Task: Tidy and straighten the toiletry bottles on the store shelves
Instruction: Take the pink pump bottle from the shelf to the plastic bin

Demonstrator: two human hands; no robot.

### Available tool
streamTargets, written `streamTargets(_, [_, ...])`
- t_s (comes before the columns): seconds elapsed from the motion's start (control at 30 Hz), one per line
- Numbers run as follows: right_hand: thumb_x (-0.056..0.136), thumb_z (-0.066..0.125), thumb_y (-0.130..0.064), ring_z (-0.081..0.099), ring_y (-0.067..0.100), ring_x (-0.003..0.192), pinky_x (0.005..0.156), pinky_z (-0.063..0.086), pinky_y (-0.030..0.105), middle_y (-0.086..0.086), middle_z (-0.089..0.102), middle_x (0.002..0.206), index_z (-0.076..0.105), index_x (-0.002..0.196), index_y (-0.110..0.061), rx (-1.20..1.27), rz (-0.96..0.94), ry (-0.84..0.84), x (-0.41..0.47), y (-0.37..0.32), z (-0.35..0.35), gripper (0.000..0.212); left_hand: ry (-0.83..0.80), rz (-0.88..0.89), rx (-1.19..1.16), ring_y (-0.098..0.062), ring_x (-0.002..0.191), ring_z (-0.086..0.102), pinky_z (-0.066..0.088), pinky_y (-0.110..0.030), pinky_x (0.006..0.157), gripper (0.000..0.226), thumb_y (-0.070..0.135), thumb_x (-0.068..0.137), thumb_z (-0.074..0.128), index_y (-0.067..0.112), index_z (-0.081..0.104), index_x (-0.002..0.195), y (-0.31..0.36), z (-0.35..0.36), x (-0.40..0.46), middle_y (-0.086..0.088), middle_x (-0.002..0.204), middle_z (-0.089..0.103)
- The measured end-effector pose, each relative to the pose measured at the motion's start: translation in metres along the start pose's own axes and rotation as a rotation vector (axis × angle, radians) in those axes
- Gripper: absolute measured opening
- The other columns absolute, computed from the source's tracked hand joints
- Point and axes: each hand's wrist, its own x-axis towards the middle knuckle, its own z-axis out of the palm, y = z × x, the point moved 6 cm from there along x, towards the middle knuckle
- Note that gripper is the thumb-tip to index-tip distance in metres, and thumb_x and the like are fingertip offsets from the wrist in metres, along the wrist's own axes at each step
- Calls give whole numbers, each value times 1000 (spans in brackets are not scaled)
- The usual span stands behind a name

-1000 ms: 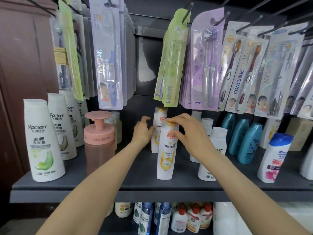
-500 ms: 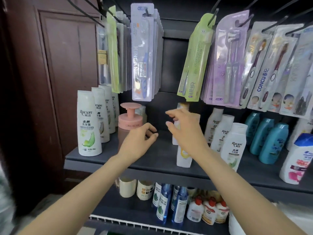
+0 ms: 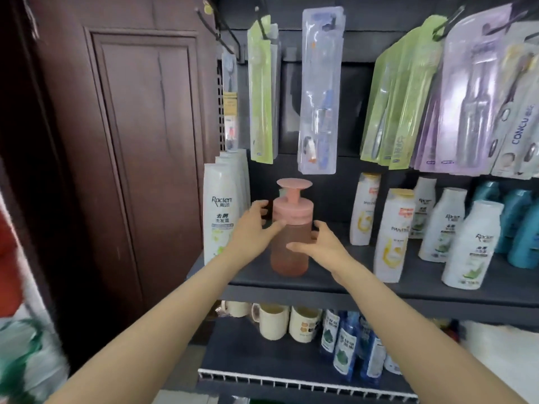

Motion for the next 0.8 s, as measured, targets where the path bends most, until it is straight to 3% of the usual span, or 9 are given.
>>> streamTargets(0.13, [69,83,-20,56,15,108,91,49,32,2,58,125,42,131,-14,71,-21,47,8,3,13,75,-92,-18,-35,-15,114,54,42,-27,93,75,44,82,65,15,30,143,-5,2,9,-3,136,51])
streamTargets(0.27, [57,88,-27,61,18,104,89,53,39,0,63,112,49,120,-18,80,-31,146,16,6,18,75,-109,35,-72,-5,99,51,38,-10,73,71,39,82,68,15,33,139,2,1,15,2,131,53])
streamTargets(0.47, [57,88,-29,62,12,95,78,53,29,-7,65,101,56,112,-22,11,-70,218,10,2,7,64,-88,41,-102,-4,96,51,38,-3,63,68,41,80,69,17,38,136,3,0,15,8,119,53])
streamTargets(0.57, [57,87,-31,62,13,95,80,53,31,-7,65,103,54,115,-24,-69,-109,218,0,-5,-2,67,-74,-8,-177,-4,95,55,45,-9,71,62,41,79,70,19,44,131,-2,0,17,8,115,57])
streamTargets(0.67, [55,87,-38,60,12,96,80,54,32,-7,62,107,52,116,-26,-177,-144,232,-10,-10,-9,71,-108,-73,-277,-7,101,57,50,-32,92,55,39,80,70,20,49,127,-5,0,17,7,109,59])
streamTargets(0.8, [52,85,-47,56,15,100,83,53,37,-5,58,111,50,121,-26,-322,-198,258,-24,-16,-13,80,-158,-93,-311,-6,102,60,51,-37,93,73,56,63,73,25,50,124,-3,2,10,11,110,61])
